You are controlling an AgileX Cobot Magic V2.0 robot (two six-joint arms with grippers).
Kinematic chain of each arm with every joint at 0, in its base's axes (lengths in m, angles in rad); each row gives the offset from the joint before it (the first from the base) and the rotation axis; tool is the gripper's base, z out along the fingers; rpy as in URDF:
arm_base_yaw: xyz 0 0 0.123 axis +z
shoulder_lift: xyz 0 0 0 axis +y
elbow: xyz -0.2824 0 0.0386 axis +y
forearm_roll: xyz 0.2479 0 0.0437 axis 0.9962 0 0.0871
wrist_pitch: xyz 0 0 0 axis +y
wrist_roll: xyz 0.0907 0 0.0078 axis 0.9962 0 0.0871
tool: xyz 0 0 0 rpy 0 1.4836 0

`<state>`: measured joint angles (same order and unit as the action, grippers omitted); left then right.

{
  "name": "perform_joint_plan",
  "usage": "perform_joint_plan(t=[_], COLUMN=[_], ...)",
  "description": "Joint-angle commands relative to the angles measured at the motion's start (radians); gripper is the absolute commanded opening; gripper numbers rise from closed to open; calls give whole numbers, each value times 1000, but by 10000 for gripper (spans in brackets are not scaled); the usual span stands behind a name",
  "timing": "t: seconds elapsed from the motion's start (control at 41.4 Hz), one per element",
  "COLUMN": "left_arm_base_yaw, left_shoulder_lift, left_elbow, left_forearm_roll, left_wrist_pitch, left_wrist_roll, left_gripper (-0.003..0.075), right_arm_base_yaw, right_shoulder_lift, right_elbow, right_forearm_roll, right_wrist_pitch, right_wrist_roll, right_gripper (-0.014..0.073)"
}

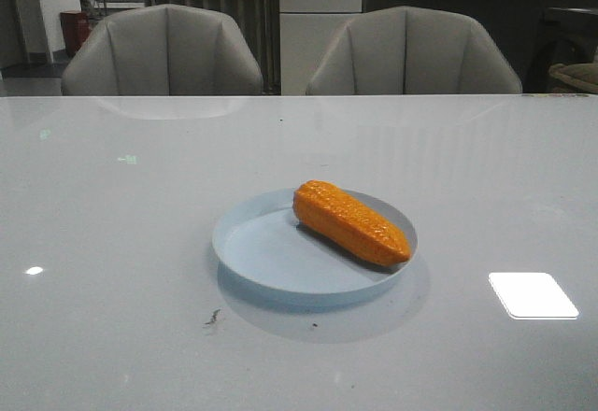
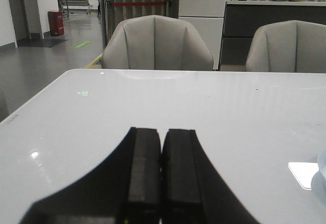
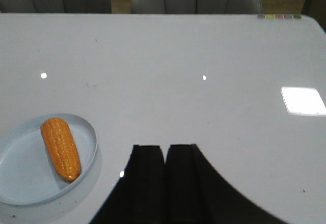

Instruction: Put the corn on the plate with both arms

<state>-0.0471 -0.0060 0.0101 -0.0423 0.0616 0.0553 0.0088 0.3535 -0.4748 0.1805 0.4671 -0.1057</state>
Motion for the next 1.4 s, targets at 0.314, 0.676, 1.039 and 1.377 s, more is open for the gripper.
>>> perform_joint_plan(t=[0.314, 0.676, 1.039, 1.377], left_arm_base_yaw=[-1, -1, -1, -1], left_shoulder_lift=[-22, -20, -20, -20], left_elbow=[38, 38, 38, 38], left_forearm_roll=[-10, -10, -10, -10], left_wrist_pitch=[-81, -81, -81, -81], left_wrist_roll=[-9, -9, -9, -9], left_gripper=[94, 94, 94, 94], right_arm_base_yaw=[60, 69, 69, 69], right_shoulder_lift=[-309, -389, -389, -389], right_elbow=[380, 482, 482, 482], right_forearm_roll=[23, 23, 23, 23], right_wrist_pitch=[-475, -395, -385, -385], right_wrist_roll=[-5, -5, -5, -5], right_gripper=[58, 58, 58, 58])
